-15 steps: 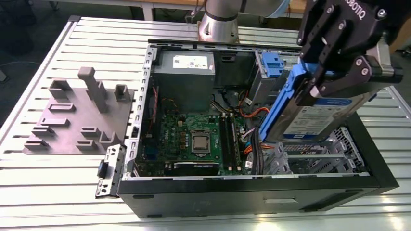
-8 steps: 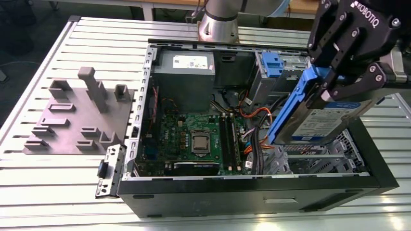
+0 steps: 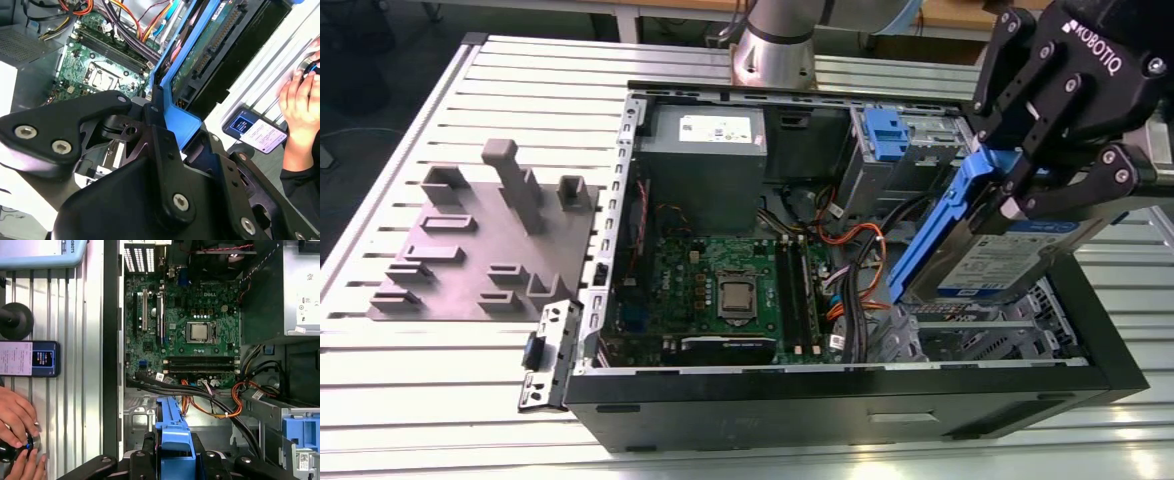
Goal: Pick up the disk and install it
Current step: 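Insert the disk into the insertion slot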
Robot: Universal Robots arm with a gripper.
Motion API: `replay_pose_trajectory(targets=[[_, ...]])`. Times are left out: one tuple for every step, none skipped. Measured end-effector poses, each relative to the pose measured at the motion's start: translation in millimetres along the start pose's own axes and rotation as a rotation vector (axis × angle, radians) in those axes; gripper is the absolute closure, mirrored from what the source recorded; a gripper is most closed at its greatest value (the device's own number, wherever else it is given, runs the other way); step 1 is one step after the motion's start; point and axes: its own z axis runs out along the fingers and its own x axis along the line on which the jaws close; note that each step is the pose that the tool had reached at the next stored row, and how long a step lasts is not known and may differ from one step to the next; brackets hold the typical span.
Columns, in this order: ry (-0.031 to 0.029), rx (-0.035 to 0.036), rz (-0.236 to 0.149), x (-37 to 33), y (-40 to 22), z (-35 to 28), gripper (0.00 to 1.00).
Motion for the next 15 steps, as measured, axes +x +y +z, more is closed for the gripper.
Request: replay_pose_trajectory(targets=[[0.0001, 0.0000, 0.000, 0.0, -0.9, 0.7, 0.63], [0.0002, 0.0000, 0.000, 0.0, -2.1, 1.3, 0.63], [0.0003, 0.0001, 0.000, 0.0, -3.6, 1.8, 0.63], [0.0005, 0.0001, 0.000, 0.0, -5.2, 2.2, 0.63], [0.0006, 0.0001, 0.000, -0.1, -6.9, 2.6, 0.63], [0.0007, 0.0001, 0.000, -0.1, -8.5, 3.0, 0.63], [0.0007, 0.0000, 0.000, -0.1, -10.2, 3.5, 0.63], [0.0008, 0.0000, 0.000, -0.1, -11.8, 3.8, 0.63], [0.0007, 0.0000, 0.000, -0.2, -13.4, 4.2, 0.63], [0.0007, 0.0001, 0.000, -0.2, -14.9, 4.6, 0.63], [0.0008, 0.0001, 0.000, -0.2, -16.2, 4.9, 0.63], [0.0008, 0.0000, 0.000, -0.2, -17.5, 5.3, 0.63], [0.0007, 0.0001, 0.000, -0.3, -18.5, 5.7, 0.63], [0.0008, 0.0001, 0.000, -0.3, -19.0, 6.1, 0.63], [0.0009, 0.0000, 0.000, -0.3, -19.2, 6.5, 0.63]])
